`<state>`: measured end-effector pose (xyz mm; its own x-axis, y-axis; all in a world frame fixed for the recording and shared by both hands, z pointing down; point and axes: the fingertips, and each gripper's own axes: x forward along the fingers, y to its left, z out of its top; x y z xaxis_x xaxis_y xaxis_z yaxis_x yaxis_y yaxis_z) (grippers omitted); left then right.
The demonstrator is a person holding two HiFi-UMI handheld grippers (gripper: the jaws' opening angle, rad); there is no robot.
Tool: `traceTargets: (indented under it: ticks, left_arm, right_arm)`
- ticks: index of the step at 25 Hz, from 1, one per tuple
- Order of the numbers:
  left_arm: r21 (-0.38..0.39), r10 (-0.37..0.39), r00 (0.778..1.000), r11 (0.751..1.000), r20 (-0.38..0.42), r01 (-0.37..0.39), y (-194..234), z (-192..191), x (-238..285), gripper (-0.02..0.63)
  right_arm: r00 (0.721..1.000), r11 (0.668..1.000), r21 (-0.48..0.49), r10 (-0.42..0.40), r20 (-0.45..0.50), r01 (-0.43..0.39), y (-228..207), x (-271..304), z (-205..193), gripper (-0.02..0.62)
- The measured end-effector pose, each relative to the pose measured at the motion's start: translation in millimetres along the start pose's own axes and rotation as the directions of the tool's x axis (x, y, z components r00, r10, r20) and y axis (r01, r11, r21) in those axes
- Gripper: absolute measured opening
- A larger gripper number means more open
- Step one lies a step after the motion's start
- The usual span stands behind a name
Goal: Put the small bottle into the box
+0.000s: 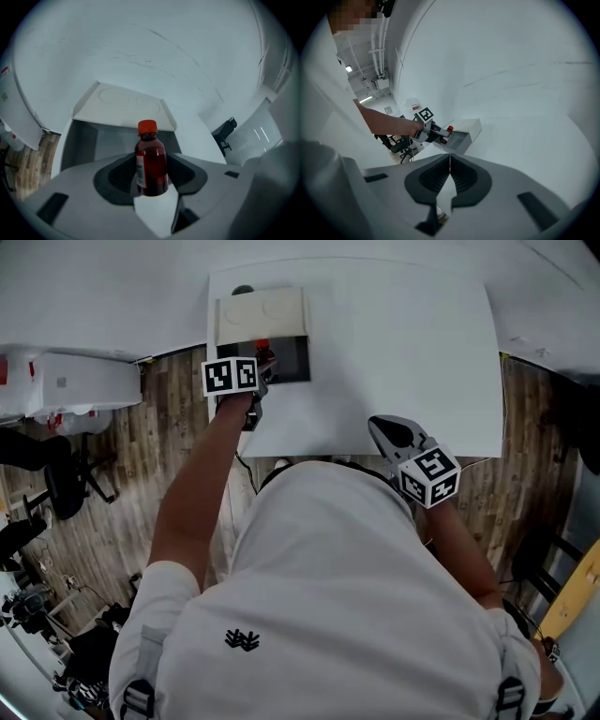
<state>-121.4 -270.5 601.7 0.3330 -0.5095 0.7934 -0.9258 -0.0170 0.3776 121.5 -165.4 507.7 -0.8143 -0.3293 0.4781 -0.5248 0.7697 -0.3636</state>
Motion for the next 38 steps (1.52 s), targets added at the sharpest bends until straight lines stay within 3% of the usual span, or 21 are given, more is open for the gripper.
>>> traceTargets:
  ticks: [7,15,25,31,38]
  left_arm:
    - [0.013,0.107,0.991,0.994,-0.084,-0.106,13,-8,18,0.213]
    - [0.051,0.213,0.959,0.977,-0.186,-0.207,18,-22,29,0.215]
    - [0.105,0.319,0.916,0.948,-0.245,-0.302,27,-29,31,0.218]
    - [0.116,0.344,0.900,0.939,-0.267,-0.325,30,-31,30,0.221]
    - [0.119,0.336,0.897,0.942,-0.287,-0.315,31,-33,31,0.224]
  right_arm:
    - [0.999,0.999,0.026,0.045,-0.009,-0.045,-23,3,1,0.006]
    - [0.998,0.996,0.066,0.065,0.008,-0.065,-42,0,4,0.006]
    - [0.997,0.993,0.088,0.082,0.009,-0.082,-54,-2,0,0.006]
    - [0.996,0.991,0.095,0.089,0.014,-0.090,-58,-2,-1,0.006]
    - [0.995,0.990,0.105,0.095,0.015,-0.096,-60,0,-2,0.007]
